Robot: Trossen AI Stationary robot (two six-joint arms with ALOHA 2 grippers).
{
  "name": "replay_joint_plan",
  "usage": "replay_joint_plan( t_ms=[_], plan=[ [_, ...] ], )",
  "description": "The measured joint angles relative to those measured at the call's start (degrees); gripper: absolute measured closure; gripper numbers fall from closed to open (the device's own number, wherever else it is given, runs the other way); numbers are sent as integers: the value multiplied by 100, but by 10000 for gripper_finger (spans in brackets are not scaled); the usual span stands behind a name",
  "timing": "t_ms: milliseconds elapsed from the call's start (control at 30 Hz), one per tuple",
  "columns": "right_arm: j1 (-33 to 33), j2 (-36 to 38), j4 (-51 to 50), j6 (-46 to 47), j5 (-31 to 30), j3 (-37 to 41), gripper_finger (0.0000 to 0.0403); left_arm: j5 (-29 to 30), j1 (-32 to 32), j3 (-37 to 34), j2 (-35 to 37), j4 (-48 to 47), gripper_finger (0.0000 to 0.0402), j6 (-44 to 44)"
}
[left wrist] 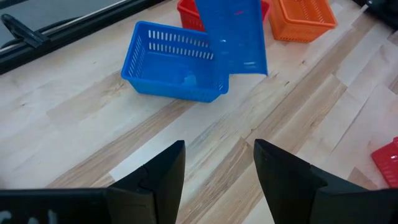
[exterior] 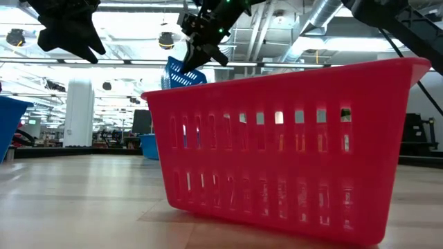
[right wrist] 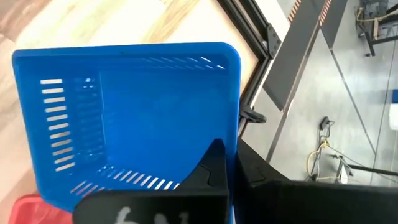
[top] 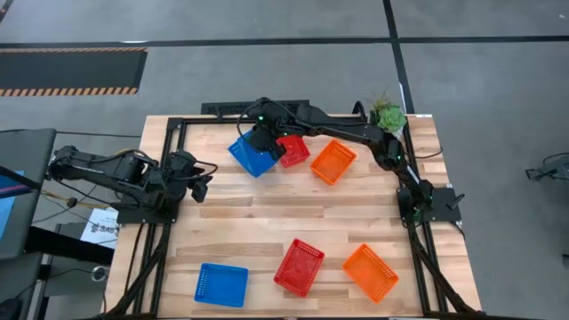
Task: Stack baskets by color
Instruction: Stack the middle blue bin on the top blue bin
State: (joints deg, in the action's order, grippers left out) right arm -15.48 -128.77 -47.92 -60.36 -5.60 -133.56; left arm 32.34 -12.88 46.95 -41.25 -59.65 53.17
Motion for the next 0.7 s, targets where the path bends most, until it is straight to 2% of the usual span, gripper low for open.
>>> replay_joint_plan(
  t_ms=[433, 700],
  plan=[
    [-147, -176, 288, -107, 132, -10, 400, 128, 0, 0, 0, -1, 222, -3],
    [-143, -304, 187, -298, -110, -2, 391, 133, -1, -1, -2, -1, 222, -79]
  ],
)
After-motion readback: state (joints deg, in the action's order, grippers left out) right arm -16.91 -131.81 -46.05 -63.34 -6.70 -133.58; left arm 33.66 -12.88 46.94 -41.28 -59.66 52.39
